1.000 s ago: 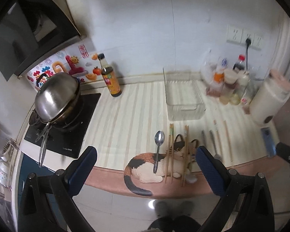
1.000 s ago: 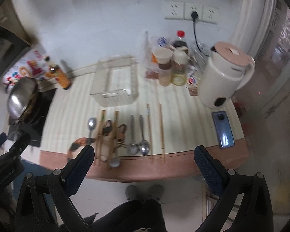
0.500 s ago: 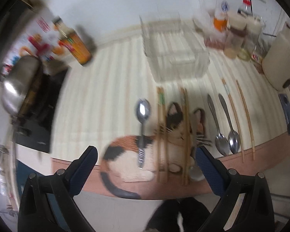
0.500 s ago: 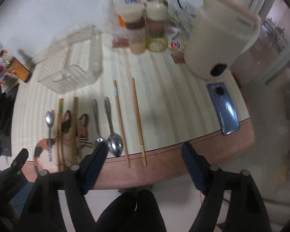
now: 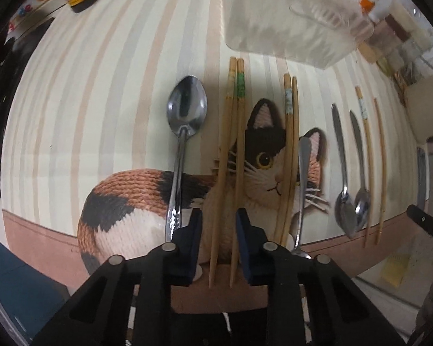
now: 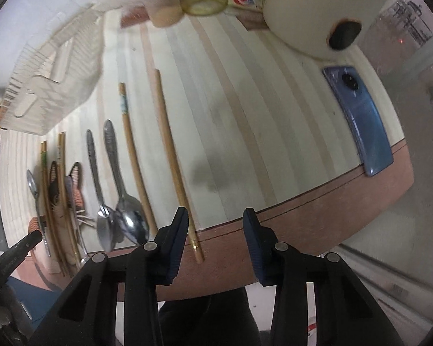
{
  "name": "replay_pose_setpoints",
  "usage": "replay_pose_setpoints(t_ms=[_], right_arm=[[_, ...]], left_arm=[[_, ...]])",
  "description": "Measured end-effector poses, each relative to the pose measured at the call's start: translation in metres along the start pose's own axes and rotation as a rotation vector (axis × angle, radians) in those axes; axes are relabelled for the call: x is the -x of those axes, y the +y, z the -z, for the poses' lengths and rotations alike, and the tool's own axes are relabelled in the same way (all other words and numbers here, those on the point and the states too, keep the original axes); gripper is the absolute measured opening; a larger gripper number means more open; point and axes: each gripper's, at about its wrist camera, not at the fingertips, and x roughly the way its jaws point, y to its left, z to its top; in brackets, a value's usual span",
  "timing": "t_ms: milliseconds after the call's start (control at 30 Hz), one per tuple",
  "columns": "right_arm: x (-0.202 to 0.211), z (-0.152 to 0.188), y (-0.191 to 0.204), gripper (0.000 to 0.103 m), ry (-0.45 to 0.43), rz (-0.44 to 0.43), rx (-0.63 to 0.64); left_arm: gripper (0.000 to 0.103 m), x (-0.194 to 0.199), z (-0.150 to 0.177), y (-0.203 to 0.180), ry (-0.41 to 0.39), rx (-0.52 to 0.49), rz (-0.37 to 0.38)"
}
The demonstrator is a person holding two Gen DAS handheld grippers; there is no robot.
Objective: Organize utensils
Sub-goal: 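Grasp a bamboo chopstick with the left tool while the right tool grasps another chopstick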
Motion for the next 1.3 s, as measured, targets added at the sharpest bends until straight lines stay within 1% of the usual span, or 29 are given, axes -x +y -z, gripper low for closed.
replay_pose_setpoints(t_ms=[167,233,267,400,467,500,567,667,733,767,800,867,900,967,1100,1167,1233,1300], right_arm=[[-0.010,0.001,-0.002,0.041,0.019,0.005,-0.003],[-0.012,0.000,-0.003,0.041,0.018,0.011,0.001],[-0.012,0.000,-0.003,0.041,0.018,0.012,0.003],[-0.019,-0.007,0.001,0.041,0.021,-0.011,0.013],[-0.023,-0.011,0.004,0.041,0.017,-0.020,0.019],[-0.025,-0.013,0.005,0.041,0.015,-0.021,0.021],[-0.031,-0.019,0.008,0.041,0.022,-0.032,0.022],[-0.040,-0.028,0.012,0.041,0.034,-0.056,0.023],[-0.048,-0.034,0.018,0.040,0.037,-0.064,0.035],[-0.051,-0.035,0.022,0.037,0.039,-0.064,0.047],[-0.055,-0.036,0.026,0.029,0.044,-0.063,0.061],[-0.056,-0.037,0.032,0.018,0.026,-0.054,0.085],[-0.060,-0.038,0.036,0.010,0.030,-0.048,0.095],[-0.063,-0.037,0.039,0.009,0.027,-0.038,0.106],[-0.069,-0.035,0.037,0.009,0.044,-0.054,0.096],[-0.071,-0.031,0.033,0.009,0.053,-0.064,0.086],[-0.073,-0.031,0.029,0.009,0.059,-0.066,0.082],[-0.069,-0.032,0.022,0.009,0.065,-0.063,0.081]], left_arm=[[0.018,-0.019,0.003,-0.017,0.038,-0.056,-0.034],[0.011,-0.024,0.004,-0.022,0.029,-0.073,-0.065],[0.011,-0.025,0.004,-0.023,0.025,-0.083,-0.076],[0.011,-0.026,0.008,-0.026,0.010,-0.065,-0.079],[0.011,-0.024,0.012,-0.023,0.002,-0.040,-0.089],[0.010,-0.022,0.016,-0.017,0.001,-0.029,-0.084],[0.010,-0.019,0.027,-0.008,0.005,0.006,-0.046],[0.010,-0.020,0.048,-0.002,0.027,0.057,0.030],[0.011,-0.024,0.065,0.004,0.047,0.088,0.094],[0.011,-0.028,0.072,0.006,0.057,0.104,0.128],[0.011,-0.030,0.076,0.009,0.059,0.114,0.145],[0.011,-0.033,0.083,0.015,0.050,0.139,0.181],[0.011,-0.033,0.086,0.019,0.047,0.153,0.187],[0.012,-0.032,0.088,0.025,0.043,0.172,0.203],[0.012,-0.032,0.088,0.028,0.031,0.175,0.197],[0.012,-0.032,0.084,0.025,0.025,0.166,0.186],[0.016,-0.032,0.083,0.022,0.019,0.152,0.161],[0.016,-0.029,0.082,0.018,0.014,0.145,0.142]])
